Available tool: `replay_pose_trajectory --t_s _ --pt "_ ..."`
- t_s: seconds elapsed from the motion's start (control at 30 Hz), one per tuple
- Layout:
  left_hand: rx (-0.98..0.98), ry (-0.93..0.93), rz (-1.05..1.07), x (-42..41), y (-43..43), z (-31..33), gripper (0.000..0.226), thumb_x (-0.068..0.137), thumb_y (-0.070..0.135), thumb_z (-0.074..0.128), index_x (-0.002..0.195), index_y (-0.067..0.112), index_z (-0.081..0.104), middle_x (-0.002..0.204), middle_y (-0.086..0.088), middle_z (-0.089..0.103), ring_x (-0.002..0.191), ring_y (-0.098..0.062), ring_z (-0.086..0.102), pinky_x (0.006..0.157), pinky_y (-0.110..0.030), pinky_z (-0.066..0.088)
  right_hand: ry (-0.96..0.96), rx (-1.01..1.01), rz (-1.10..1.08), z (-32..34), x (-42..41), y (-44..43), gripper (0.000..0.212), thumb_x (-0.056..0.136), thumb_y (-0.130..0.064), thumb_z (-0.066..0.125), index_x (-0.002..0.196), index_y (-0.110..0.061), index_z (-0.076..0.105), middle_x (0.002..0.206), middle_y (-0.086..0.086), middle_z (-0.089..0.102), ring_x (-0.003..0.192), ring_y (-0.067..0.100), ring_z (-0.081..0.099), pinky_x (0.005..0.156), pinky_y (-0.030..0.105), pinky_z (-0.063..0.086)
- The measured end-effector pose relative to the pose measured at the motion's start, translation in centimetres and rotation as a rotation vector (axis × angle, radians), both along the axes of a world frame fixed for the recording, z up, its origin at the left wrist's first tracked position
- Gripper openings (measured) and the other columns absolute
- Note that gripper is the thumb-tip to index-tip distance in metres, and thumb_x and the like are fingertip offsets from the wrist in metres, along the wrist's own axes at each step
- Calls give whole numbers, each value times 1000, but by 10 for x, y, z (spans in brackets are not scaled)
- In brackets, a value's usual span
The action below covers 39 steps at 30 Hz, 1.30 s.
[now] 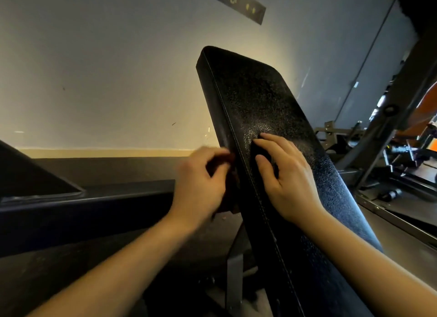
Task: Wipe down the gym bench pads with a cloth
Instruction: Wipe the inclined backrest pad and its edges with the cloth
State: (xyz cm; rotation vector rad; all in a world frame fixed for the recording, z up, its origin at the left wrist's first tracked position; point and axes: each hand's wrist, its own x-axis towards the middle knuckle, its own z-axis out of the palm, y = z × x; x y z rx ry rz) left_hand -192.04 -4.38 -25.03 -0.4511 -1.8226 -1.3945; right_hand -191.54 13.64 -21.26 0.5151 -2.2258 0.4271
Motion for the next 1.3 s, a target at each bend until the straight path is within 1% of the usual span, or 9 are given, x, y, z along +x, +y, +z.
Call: replay_pose_trajectory --t_s 0.17,0.27,0.37,0.53,0.77,0.87,0.97,1.23,1.3 --pt "9 -5 41 -22 -6 26 23 90 8 73 111 17 76 106 6 74 100 -8 66 96 -34 54 -1 -21 4 -1 0 0 38 99 -34 50 133 -21 64 140 -8 57 130 14 52 108 39 43" --pt "3 -41 -137 48 13 -38 26 88 4 75 108 20 76 103 15 71 101 -4 67 92 -23 53 8 -37 5 -2 0 -1 39 98 -34 51 132 -20 65 140 -7 58 129 14 52 109 32 39" --pt "-57 29 -141 50 14 -35 23 88 3 75 105 19 75 102 17 70 99 -2 66 88 -13 49 10 -51 10 -2 0 -1 39 98 -34 52 132 -21 65 140 -8 58 130 13 52 110 34 40" --pt "3 42 88 -32 -7 41 20 90 7 70 107 15 76 102 5 73 96 -5 65 92 -28 54 3 -52 6 -2 0 -1 38 98 -35 52 131 -21 65 139 -9 58 128 12 52 108 37 42" --pt "-7 -4 -176 66 20 -50 28 87 -2 74 105 20 74 100 15 69 101 -4 66 88 -14 49 21 -79 30 -1 -2 0 37 96 -34 54 128 -20 67 136 -8 60 127 12 53 109 36 42" --pt "1 50 19 9 9 2 24 88 2 73 104 18 75 99 12 70 96 1 64 89 -13 49 20 -76 36 -2 -3 0 37 97 -34 53 129 -21 67 136 -9 60 127 11 53 109 34 41" --pt "42 4 105 -41 -8 45 22 90 5 69 108 15 76 101 8 71 97 -4 64 95 -27 53 13 -84 34 -1 -2 0 37 97 -35 53 128 -22 67 135 -11 60 126 10 52 108 34 41" --pt "1 -112 -215 82 22 -59 26 89 2 73 102 24 75 98 16 71 100 -2 66 88 -14 50 19 -71 23 -2 -3 -1 40 96 -38 49 129 -23 66 136 -10 60 126 12 52 108 40 43" --pt "15 -50 -102 62 21 -36 24 90 3 73 104 22 75 98 13 71 99 -1 66 89 -15 51 11 -72 31 -2 -4 0 40 97 -38 48 131 -24 65 137 -10 59 127 12 52 109 41 43"
